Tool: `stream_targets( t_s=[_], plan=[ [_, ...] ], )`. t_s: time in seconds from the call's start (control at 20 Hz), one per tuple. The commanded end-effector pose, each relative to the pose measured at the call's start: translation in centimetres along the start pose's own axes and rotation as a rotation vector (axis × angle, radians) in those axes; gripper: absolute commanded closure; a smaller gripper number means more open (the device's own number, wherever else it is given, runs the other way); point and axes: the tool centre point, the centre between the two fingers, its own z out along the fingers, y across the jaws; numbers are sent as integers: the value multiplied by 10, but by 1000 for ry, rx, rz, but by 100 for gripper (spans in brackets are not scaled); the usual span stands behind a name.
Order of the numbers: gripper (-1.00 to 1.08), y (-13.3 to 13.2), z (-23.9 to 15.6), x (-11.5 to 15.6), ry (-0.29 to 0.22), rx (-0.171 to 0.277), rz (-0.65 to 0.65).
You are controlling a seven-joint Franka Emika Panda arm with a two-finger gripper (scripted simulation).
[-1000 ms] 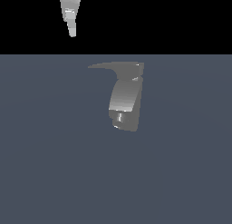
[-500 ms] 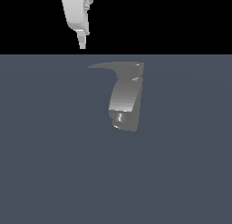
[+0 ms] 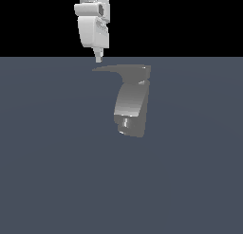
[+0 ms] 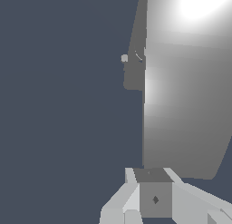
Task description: Turn on the faucet by rotating a designated handle.
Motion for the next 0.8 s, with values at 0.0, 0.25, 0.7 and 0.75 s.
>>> stream_targets(
  t_s=[0.0,0.25,0.7,0.75],
  plan=[
    [108,-13,8,6,1,0,60],
    [108,-31,20,19,1,-2,153],
    [108,-44,28,29,-1,-3,223],
    [108,-44,28,29,-1,-3,221]
  ],
)
